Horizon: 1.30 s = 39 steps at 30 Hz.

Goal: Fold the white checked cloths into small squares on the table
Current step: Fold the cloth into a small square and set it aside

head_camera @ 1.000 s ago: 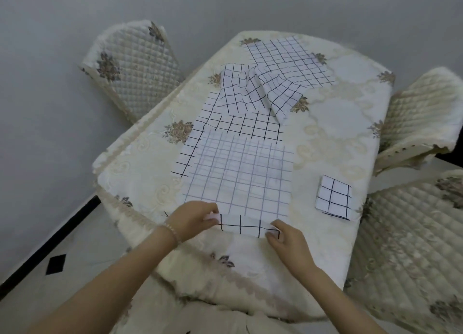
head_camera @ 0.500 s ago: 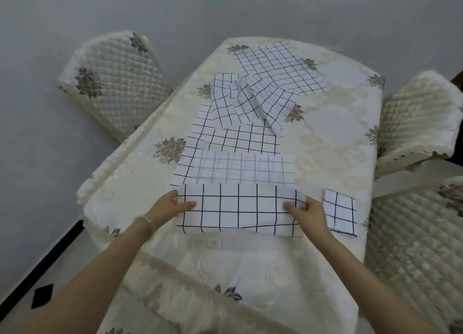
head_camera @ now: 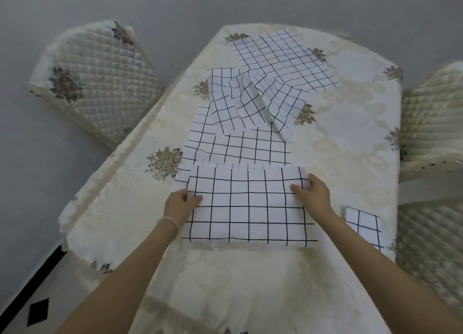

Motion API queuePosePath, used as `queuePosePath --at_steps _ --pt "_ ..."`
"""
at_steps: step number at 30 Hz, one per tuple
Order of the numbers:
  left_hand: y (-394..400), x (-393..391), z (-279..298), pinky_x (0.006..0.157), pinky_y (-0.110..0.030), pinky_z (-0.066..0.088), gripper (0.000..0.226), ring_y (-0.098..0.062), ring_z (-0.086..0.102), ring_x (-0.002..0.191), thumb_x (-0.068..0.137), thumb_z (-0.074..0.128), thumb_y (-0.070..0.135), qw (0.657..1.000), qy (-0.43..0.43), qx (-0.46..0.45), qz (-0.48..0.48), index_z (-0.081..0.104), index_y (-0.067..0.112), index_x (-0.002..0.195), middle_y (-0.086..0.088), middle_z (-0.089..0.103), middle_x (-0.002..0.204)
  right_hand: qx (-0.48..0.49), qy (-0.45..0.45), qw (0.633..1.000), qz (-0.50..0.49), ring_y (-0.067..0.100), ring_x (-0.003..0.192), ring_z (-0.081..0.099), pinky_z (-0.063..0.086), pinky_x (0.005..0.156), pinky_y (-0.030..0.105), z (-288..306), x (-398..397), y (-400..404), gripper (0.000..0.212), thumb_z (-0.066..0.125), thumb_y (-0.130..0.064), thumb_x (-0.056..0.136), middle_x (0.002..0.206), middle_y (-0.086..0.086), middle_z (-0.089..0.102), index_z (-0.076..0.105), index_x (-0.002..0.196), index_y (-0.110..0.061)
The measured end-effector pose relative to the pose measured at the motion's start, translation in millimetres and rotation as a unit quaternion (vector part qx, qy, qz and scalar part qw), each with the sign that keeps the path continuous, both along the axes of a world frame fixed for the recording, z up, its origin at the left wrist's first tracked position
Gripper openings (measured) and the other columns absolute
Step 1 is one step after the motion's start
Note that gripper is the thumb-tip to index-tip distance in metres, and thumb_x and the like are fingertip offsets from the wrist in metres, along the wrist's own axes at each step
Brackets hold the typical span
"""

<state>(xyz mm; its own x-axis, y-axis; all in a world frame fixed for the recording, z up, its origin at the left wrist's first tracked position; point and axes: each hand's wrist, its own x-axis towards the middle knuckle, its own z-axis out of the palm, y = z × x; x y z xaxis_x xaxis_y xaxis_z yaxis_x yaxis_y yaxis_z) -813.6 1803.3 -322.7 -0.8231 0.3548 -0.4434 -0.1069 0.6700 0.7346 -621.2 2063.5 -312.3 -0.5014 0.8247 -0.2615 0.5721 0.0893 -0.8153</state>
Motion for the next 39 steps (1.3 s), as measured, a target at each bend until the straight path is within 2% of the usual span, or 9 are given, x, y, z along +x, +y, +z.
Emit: queuePosePath --at_steps 3,7,12,17,23,27,30,34,39 --pt "14.5 -4.3 -8.0 0.080 -0.045 0.045 0.040 -0.041 0.057 0.094 0.085 0.066 0.025 0.999 0.036 -0.030 -0.002 0.058 -0.013 0.091 -0.027 0.061 0.093 0.019 -0.010 1.000 -0.012 0.014 0.065 0.047 0.034 0.053 0.016 -16.7 -13.9 5.9 0.012 0.065 -0.011 0.084 0.075 0.003 0.055 0.055 0.085 -0.004" --pt "24.0 -6.6 -17.0 0.058 -0.030 0.029 0.039 -0.025 0.045 0.067 0.088 0.061 0.029 0.990 0.106 -0.091 -0.038 0.034 0.020 0.061 0.003 0.040 0.060 0.044 -0.012 0.999 -0.012 0.018 0.065 0.048 0.037 0.053 0.018 -33.0 -24.6 10.0 0.010 0.060 -0.009 0.087 0.075 0.003 0.055 0.053 0.091 -0.003" --pt "28.0 -9.2 -26.5 0.046 -0.028 0.021 0.043 -0.012 0.034 0.050 0.089 0.058 0.029 0.979 0.158 -0.122 -0.045 0.030 0.015 0.060 0.003 0.037 0.055 0.068 -0.037 0.997 -0.028 0.016 0.072 0.049 0.034 0.055 0.025 -50.1 -29.4 14.3 0.025 0.058 -0.011 0.089 0.078 -0.005 0.050 0.051 0.112 -0.006" --pt "30.3 -13.3 -34.3 0.046 -0.030 0.021 0.042 -0.017 0.035 0.050 0.092 0.053 0.037 0.973 0.170 -0.149 -0.047 0.032 0.014 0.064 -0.002 0.038 0.057 0.096 -0.020 0.993 -0.064 0.015 0.093 0.045 0.035 0.077 0.024 -64.9 -28.5 8.5 0.040 0.059 -0.015 0.090 0.117 0.007 0.048 0.046 0.127 -0.008" --pt "30.6 -16.0 -41.0 0.048 -0.031 0.025 0.037 -0.021 0.044 0.057 0.092 0.050 0.044 0.964 0.185 -0.187 -0.044 0.039 0.014 0.072 -0.002 0.046 0.062 0.145 -0.008 0.985 -0.088 0.015 0.104 0.042 0.039 0.090 0.028 -79.1 -27.5 0.1 0.047 0.058 -0.018 0.092 0.125 0.010 0.040 0.041 0.135 -0.010" --pt "33.7 -8.7 -44.8 0.068 -0.038 0.040 0.033 -0.031 0.049 0.083 0.084 0.067 0.030 0.929 0.319 -0.184 -0.046 0.052 0.005 0.097 -0.013 0.053 0.089 0.245 -0.035 0.966 -0.076 0.023 0.109 0.042 0.036 0.095 0.026 -84.5 -30.5 -4.6 0.053 0.056 -0.014 0.093 0.124 0.014 0.042 0.037 0.142 -0.009" --pt "53.2 15.9 -46.7 0.089 -0.043 0.040 0.034 -0.033 0.049 0.107 0.087 0.058 0.020 0.890 0.415 -0.133 -0.135 0.055 0.005 0.118 -0.017 0.056 0.113 0.271 -0.031 0.961 -0.050 0.022 0.118 0.044 0.040 0.102 0.030 -85.8 -33.8 -6.6 0.055 0.051 -0.008 0.094 0.136 0.012 0.041 0.033 0.146 -0.014" --pt "96.0 64.9 -51.1 0.114 -0.047 0.026 0.051 -0.028 0.030 0.139 0.096 0.030 0.029 0.834 0.410 -0.079 -0.361 0.038 0.010 0.142 -0.009 0.037 0.149 0.258 -0.037 0.965 -0.031 0.020 0.137 0.031 0.033 0.113 0.041 -88.9 -31.6 -5.9 0.056 0.043 -0.015 0.098 0.149 0.006 0.035 0.025 0.150 -0.023" --pt "118.2 80.1 -66.9 0.116 -0.044 0.022 0.055 -0.025 0.021 0.143 0.098 0.025 0.036 0.828 0.364 -0.122 -0.408 0.029 0.010 0.147 -0.007 0.026 0.154 0.238 -0.047 0.969 -0.040 0.016 0.143 0.024 0.027 0.116 0.035 -89.9 -30.8 -4.6 0.054 0.039 -0.020 0.100 0.153 0.002 0.032 0.023 0.151 -0.023"
